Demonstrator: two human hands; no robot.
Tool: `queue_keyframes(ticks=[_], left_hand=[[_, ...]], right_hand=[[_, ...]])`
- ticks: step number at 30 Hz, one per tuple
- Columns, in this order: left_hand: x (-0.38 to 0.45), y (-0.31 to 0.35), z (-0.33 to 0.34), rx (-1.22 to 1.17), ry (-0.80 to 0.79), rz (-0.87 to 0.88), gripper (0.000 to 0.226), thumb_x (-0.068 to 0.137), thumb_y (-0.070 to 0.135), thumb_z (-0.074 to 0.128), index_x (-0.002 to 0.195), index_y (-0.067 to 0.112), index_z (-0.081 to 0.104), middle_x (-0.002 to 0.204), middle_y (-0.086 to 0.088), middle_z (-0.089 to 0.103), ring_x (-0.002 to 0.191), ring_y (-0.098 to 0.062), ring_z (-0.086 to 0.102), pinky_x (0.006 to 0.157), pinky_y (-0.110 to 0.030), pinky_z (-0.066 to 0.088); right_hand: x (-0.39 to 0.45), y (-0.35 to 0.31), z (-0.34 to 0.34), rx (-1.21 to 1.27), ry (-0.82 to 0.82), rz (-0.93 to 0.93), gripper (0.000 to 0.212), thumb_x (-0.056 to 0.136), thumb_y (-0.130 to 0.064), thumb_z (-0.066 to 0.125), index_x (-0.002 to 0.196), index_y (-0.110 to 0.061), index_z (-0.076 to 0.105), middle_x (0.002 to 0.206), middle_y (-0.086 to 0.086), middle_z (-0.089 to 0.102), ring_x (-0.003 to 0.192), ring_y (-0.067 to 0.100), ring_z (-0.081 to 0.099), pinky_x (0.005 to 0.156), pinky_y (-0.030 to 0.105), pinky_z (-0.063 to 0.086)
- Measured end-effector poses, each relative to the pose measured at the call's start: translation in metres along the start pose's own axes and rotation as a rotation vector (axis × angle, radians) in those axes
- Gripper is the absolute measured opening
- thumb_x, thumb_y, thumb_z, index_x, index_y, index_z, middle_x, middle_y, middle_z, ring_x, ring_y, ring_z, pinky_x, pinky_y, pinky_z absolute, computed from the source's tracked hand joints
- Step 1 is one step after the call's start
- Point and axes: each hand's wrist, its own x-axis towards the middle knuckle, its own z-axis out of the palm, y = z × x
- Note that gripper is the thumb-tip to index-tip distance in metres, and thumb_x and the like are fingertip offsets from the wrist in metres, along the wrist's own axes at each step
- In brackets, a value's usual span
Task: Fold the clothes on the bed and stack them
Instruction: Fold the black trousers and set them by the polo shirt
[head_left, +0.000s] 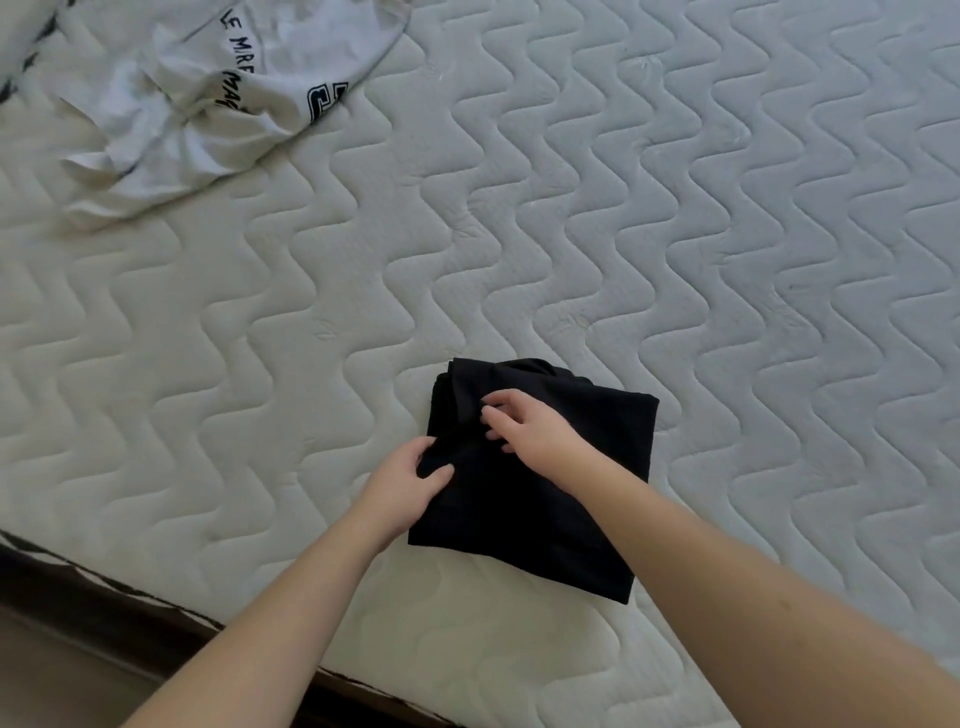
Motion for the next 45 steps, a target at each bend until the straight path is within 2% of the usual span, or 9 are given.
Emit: queue_keyframes(ticks=[6,9,14,21,26,30,34,39,45], left_hand=[[0.004,-0.008,0.005,0.083,0.125,-0.025,0.045,0.089,0.040,0.064,0.129,0.024,0.055,0.114,0.007,0.064,0.102,-0.012,0.061,0.079,-0.024,0.047],[0.016,0.008,0.008,0.052,0.190,0.008,0.056,0.084,0.053,0.067,0.131,0.026,0.052,0.112,0.008,0.059,0.103,-0.012,0.059,0.087,-0.028,0.047],[0.045,0.040,0.012,-0.007,0.199,-0.015,0.061,0.082,0.045,0.074,0.131,0.020,0.049,0.111,0.008,0.055,0.096,-0.010,0.055,0.081,-0.024,0.042],[0.054,0.035,-0.004,0.004,0.203,0.034,0.022,0.089,0.034,0.069,0.108,0.029,0.059,0.098,0.013,0.064,0.093,-0.011,0.063,0.072,-0.025,0.047],[0.059,0.022,-0.002,-0.003,0.258,-0.013,0.042,0.083,0.036,0.075,0.114,0.030,0.049,0.112,0.007,0.058,0.097,-0.011,0.059,0.077,-0.029,0.047],[0.064,0.035,-0.004,-0.253,0.073,-0.129,0.079,0.066,0.050,0.086,0.125,0.034,0.036,0.112,0.014,0.059,0.100,-0.010,0.061,0.073,-0.028,0.050],[0.072,0.050,-0.009,-0.214,-0.071,-0.199,0.047,0.073,0.034,0.084,0.113,0.020,0.065,0.104,0.001,0.074,0.097,-0.019,0.070,0.071,-0.027,0.051],[0.059,0.080,-0.019,-0.142,-0.194,-0.025,0.029,0.080,0.016,0.077,0.108,0.021,0.070,0.102,0.002,0.076,0.098,-0.015,0.071,0.084,-0.029,0.051],[0.030,0.158,-0.016,0.042,-0.155,0.326,0.036,0.070,0.025,0.087,0.100,0.032,0.068,0.091,0.010,0.072,0.086,-0.005,0.069,0.069,-0.015,0.051]], right_hand=[[-0.034,0.025,-0.059,-0.084,0.425,-0.102,0.014,0.094,-0.029,0.060,0.102,-0.040,0.064,0.098,-0.021,0.067,0.094,-0.005,0.061,0.082,0.013,0.045],[-0.046,0.046,-0.087,-0.149,0.652,0.048,0.039,0.093,-0.031,0.062,0.131,-0.027,0.052,0.125,-0.008,0.055,0.116,0.011,0.052,0.100,0.033,0.046],[-0.056,0.065,-0.096,0.285,0.434,0.415,0.062,0.088,-0.041,0.069,0.138,-0.014,0.045,0.131,0.007,0.057,0.117,0.026,0.057,0.099,0.041,0.050],[-0.053,0.075,-0.096,0.213,0.363,0.354,0.049,0.080,-0.031,0.080,0.121,-0.013,0.060,0.113,0.005,0.066,0.102,0.023,0.064,0.092,0.043,0.055],[-0.053,0.083,-0.088,0.151,0.423,0.268,0.042,0.083,-0.037,0.075,0.118,-0.016,0.063,0.105,0.000,0.069,0.093,0.016,0.066,0.085,0.040,0.057],[-0.053,0.088,-0.089,0.237,0.356,0.254,0.042,0.085,-0.033,0.074,0.123,-0.021,0.057,0.110,-0.003,0.065,0.097,0.014,0.064,0.081,0.031,0.055],[-0.054,0.089,-0.096,0.378,0.279,0.263,0.035,0.089,-0.023,0.070,0.120,-0.026,0.053,0.104,-0.010,0.063,0.089,0.004,0.062,0.055,0.011,0.048],[-0.070,0.091,-0.122,0.453,0.268,0.208,0.041,0.085,-0.018,0.073,0.123,-0.022,0.055,0.120,0.001,0.065,0.108,0.018,0.064,0.096,0.041,0.052],[-0.109,0.051,-0.194,0.417,0.331,-0.004,0.042,0.085,-0.011,0.073,0.124,-0.023,0.062,0.116,-0.004,0.071,0.112,0.017,0.065,0.098,0.039,0.048]])
